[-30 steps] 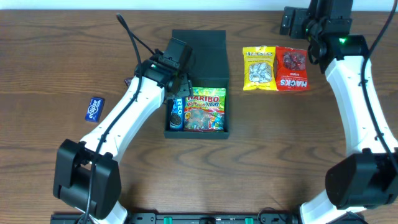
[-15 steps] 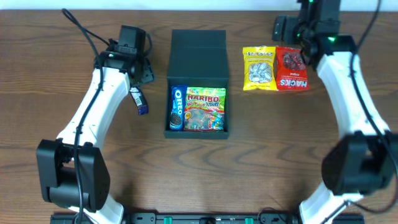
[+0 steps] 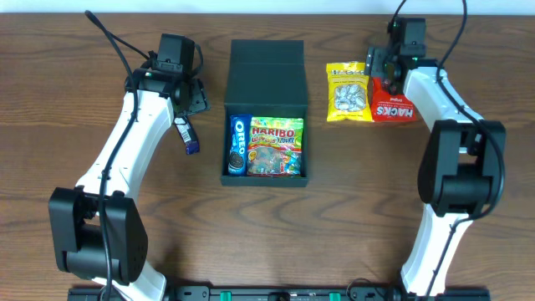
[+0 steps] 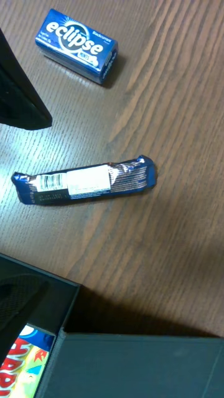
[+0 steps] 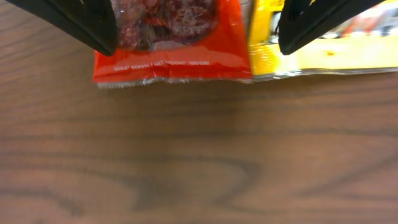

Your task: Pack container

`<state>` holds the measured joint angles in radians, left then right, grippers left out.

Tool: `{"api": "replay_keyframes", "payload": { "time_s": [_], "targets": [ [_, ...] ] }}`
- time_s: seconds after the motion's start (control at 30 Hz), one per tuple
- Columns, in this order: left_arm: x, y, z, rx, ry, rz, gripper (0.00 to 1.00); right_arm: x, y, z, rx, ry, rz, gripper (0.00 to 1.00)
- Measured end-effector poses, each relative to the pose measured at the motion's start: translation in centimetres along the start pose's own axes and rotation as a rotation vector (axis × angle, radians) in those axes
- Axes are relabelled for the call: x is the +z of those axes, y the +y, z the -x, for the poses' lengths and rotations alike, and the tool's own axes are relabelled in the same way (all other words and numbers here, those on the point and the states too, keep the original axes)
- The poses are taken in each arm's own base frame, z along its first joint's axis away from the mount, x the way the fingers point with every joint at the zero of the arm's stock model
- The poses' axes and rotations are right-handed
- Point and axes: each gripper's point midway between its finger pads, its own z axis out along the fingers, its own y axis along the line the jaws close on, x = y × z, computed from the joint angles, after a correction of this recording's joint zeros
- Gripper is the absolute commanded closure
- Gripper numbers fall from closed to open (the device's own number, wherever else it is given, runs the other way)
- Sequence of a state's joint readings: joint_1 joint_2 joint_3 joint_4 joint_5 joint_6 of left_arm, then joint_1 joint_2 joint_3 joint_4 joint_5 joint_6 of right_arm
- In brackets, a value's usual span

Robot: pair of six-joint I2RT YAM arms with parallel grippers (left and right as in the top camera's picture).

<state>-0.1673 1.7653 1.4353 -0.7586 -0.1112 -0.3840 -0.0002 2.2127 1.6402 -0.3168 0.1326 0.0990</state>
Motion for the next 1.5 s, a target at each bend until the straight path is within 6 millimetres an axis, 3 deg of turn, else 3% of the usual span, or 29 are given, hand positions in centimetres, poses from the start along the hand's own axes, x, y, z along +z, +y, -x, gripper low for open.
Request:
{"api": "replay_keyframes", "payload": {
  "time_s": [0.13, 0.23, 0.33, 0.57, 1.03, 1.13, 1.33, 1.4, 1.5],
  "targets": [
    [0.0, 0.0, 0.0, 0.000, 0.000, -0.001, 0.24, 1.2, -0.1, -1.5, -0.006, 0.039, -0.012, 0.26],
    [0.0, 0.0, 0.0, 0.000, -0.001, -0.001, 0.24, 1.6, -0.4, -2.6, -0.005, 0.076, -0.025, 0.38],
    [0.0, -0.1, 0.0, 0.000, 0.000, -0.004, 0.24, 1.6, -0.7, -3.6, 0.009, 0.113, -0.038, 0.53],
    [0.0, -0.1, 0.1, -0.001, -0.002, -0.007, 0.24, 1.6, -0.9, -3.8, 0.028, 0.126, -0.050, 0.99],
    [0.0, -0.2, 0.1, -0.001, -0.001, -0.008, 0.24, 0.1, -1.3, -4.0, 0.003, 0.177, -0.070, 0.99],
    [0.0, -0.2, 0.1, -0.001, -0.002, -0.009, 0.24, -1.7, -1.4, -2.4, -0.025, 0.141, -0.062, 0.99],
    [-0.6, -0.5, 1.0, 0.043, -0.026, -0.019, 0.22, -10.5, -0.6, 4.6, -0.082, -0.060, -0.029, 0.99],
    [-1.4, -0.9, 2.1, 0.056, -0.058, -0.031, 0.21, -13.8, 0.4, 6.7, -0.112, -0.134, -0.004, 0.99],
    [-2.8, -1.3, 4.1, 0.062, -0.113, -0.045, 0.20, -16.8, 3.0, 7.7, -0.184, -0.188, 0.076, 0.99]
  ]
}}
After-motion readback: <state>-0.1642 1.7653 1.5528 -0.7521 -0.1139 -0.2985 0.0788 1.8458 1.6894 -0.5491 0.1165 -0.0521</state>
